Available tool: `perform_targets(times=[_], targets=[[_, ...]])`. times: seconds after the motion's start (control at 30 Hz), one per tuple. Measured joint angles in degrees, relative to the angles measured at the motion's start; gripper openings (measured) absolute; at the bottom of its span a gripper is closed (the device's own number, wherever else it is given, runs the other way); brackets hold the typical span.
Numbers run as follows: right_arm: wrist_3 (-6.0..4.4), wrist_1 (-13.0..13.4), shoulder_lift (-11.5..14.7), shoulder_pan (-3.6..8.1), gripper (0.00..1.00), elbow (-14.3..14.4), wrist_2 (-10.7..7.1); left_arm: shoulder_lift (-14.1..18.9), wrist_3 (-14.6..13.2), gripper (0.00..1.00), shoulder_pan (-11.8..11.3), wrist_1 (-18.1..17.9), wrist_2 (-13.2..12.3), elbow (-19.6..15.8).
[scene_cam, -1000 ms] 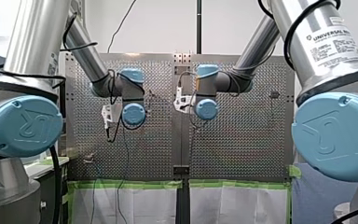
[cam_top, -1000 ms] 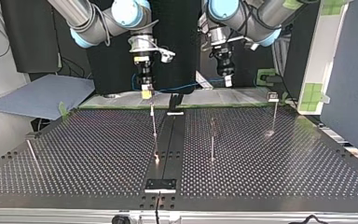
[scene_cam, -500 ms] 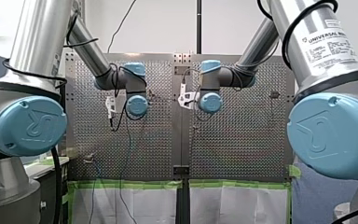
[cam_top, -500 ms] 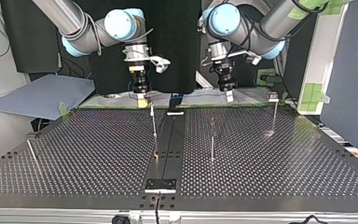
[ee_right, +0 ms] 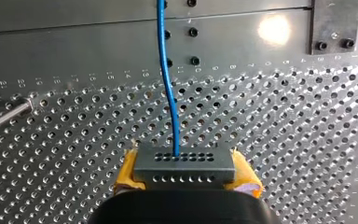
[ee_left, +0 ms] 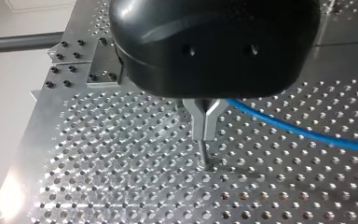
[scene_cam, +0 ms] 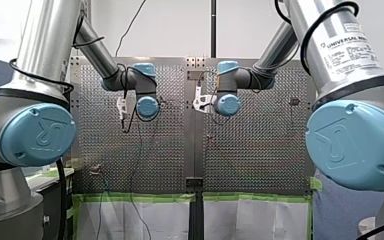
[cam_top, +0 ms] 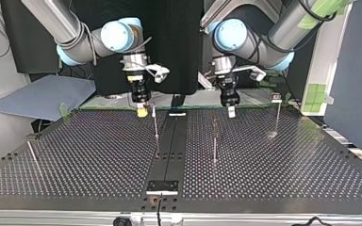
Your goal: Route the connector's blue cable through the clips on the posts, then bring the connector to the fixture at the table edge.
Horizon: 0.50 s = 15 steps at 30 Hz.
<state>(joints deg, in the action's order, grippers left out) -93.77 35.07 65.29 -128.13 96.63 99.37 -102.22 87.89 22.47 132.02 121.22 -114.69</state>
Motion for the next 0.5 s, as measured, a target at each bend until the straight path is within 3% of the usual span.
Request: perform_targets(times=[0.5], targets=[[0.32,-1.2,-0.7,0.18,0.0,-1.9,-0.63,-3.7,0.5,0.01,-2.6,1.9,-2.4,3.8]])
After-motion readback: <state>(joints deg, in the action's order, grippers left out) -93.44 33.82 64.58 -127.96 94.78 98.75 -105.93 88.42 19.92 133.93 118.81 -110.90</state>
